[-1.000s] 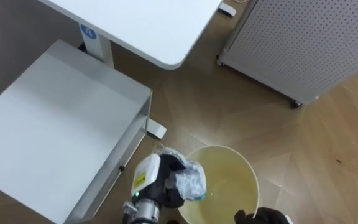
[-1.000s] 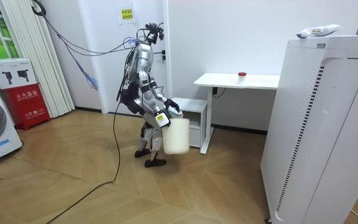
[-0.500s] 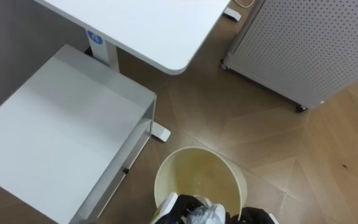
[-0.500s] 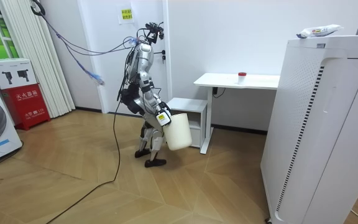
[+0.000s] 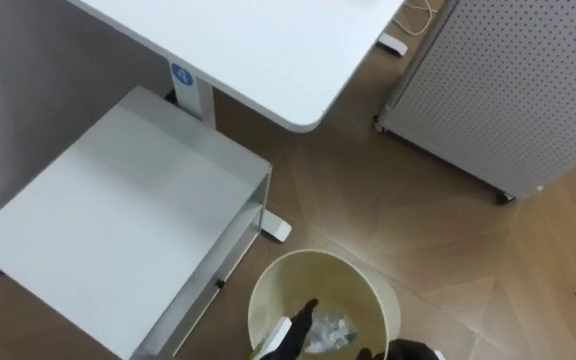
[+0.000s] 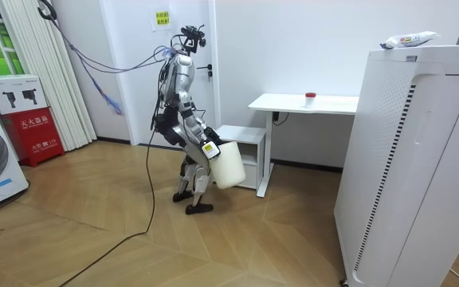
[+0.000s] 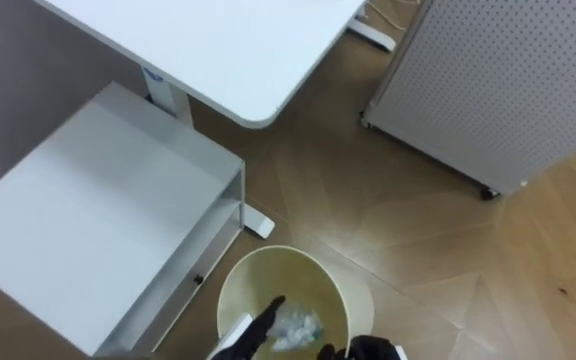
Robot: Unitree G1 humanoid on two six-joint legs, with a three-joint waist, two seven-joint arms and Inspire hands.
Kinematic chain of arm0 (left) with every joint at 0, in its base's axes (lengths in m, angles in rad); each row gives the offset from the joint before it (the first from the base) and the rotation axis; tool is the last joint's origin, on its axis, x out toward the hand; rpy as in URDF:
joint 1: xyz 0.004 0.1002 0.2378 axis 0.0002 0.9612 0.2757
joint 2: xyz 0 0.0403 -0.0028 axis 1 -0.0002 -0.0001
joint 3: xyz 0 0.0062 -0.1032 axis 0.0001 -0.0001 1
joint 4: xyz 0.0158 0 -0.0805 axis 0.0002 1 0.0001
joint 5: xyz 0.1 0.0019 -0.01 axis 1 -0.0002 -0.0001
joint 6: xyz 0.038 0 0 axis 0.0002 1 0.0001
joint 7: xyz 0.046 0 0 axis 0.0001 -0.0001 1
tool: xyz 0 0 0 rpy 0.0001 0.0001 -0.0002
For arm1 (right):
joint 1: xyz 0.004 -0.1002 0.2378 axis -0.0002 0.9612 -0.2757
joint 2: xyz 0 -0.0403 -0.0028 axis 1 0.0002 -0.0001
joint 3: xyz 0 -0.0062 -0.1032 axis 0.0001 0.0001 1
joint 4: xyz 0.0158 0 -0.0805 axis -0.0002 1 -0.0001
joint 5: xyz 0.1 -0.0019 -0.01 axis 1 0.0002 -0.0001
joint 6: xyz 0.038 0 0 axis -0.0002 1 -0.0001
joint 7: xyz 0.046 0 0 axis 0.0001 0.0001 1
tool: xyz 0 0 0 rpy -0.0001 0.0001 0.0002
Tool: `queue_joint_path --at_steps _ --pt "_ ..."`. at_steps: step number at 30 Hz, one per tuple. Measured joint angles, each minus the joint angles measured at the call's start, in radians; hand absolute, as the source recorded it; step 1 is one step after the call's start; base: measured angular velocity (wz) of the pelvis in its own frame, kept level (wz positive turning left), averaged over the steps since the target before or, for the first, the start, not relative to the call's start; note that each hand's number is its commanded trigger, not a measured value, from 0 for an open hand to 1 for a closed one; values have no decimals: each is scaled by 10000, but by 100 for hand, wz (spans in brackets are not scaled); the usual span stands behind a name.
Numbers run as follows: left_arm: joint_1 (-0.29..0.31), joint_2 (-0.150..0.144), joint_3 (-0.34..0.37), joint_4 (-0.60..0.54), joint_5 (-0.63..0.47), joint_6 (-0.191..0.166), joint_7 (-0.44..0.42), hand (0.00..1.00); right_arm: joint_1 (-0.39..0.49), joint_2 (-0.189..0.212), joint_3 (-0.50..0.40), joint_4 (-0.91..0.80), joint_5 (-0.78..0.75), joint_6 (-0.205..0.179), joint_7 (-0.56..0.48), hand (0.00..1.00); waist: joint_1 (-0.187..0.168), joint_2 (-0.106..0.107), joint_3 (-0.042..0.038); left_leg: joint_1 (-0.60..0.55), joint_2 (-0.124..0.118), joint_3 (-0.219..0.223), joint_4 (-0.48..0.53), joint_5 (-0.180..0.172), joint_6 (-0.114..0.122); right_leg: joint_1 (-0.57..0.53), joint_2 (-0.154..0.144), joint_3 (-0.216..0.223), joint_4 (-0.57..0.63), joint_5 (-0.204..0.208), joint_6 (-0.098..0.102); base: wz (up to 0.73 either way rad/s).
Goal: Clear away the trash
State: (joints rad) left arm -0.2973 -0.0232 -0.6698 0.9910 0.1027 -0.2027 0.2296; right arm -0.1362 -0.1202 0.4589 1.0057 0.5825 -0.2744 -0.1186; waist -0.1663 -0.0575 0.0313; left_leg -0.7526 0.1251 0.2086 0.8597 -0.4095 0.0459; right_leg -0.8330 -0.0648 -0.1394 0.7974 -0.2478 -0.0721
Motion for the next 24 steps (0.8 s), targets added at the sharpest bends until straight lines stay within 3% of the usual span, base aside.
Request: queue_joint_path --at_steps 9,16,19,24 --pt "200 95 686 -511 489 -229 432 0 308 -91 -148 153 6 17 506 100 217 52 28 851 -178 53 -637 168 2 774 -76 13 -428 34 68 2" --pt "606 660 1274 -1169 1620 -696 463 0 310 -109 -747 897 -249 61 1010 100 513 324 145 2091 -288 77 -1440 227 -40 1981 -36 -5 -1142 58 183 0" --pt "772 891 1556 -1361 1733 -927 589 0 421 -136 -1015 1186 -215 77 1145 100 662 380 135 2550 -354 72 -1785 260 -32 2435 -52 -50 -1439 54 250 3" --pt "1076 1216 2076 -2044 1740 -1016 743 0 601 -161 -1680 1176 -555 151 1338 100 662 482 102 3425 -457 85 -2375 277 -16 3281 -45 -61 -1938 55 391 0"
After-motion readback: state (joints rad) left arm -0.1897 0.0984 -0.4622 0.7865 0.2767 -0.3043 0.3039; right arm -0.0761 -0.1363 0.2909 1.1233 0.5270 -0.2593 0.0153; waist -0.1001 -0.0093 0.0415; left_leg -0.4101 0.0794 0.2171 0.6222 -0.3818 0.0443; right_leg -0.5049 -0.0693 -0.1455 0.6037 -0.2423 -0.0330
